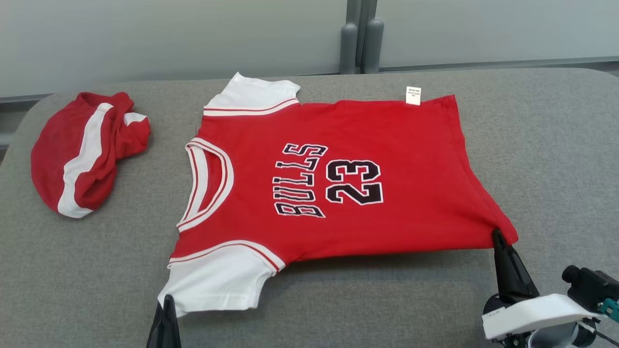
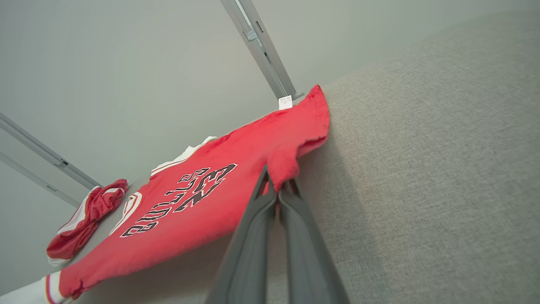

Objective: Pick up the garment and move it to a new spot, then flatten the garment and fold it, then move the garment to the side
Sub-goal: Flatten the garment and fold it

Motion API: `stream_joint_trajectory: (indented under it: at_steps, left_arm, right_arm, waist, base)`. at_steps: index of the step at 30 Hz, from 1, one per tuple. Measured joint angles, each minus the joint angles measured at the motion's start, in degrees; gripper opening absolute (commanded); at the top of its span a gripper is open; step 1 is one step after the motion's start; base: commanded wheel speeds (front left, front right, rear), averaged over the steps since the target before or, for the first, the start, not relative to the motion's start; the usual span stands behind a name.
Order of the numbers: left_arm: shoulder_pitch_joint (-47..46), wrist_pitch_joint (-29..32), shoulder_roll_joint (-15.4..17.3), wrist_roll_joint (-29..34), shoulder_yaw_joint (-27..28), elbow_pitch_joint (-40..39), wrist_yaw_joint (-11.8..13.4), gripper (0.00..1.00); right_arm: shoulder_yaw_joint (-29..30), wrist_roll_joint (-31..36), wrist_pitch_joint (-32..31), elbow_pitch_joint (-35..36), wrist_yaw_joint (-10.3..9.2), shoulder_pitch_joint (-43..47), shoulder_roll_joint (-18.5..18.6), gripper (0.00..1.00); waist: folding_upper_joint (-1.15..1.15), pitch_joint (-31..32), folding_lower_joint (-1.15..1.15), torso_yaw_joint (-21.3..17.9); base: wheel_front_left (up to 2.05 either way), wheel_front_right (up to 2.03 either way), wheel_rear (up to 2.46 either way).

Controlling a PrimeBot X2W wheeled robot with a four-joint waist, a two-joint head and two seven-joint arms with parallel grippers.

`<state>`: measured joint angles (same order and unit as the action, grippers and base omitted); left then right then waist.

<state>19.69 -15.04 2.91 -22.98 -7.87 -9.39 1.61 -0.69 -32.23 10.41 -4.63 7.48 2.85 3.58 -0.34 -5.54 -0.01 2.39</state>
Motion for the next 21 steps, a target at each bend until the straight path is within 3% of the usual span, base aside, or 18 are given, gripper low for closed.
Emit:
stream_joint_trajectory:
  at_steps: [13, 21]
  left_arm:
    - [5.5, 0.0, 0.0, 0.3, 0.3, -3.5, 0.5, 0.00]
    - [4.9, 0.0, 0.0, 0.2, 0.3, -1.4, -0.1, 0.00]
  right_arm:
    - [0.0, -1.5, -2.9, 5.8, 0.00, 9.5, -0.7, 0.00]
    - [-0.7, -2.3, -3.5, 1.4, 0.00, 10.5, -0.7, 0.00]
  waist:
    - [0.00, 3.1, 0.00, -0.9]
    - [0.00, 2.8, 0.00, -1.5]
  base:
    - [0.00, 0.00, 0.00]
    - [0.00, 0.00, 0.00]
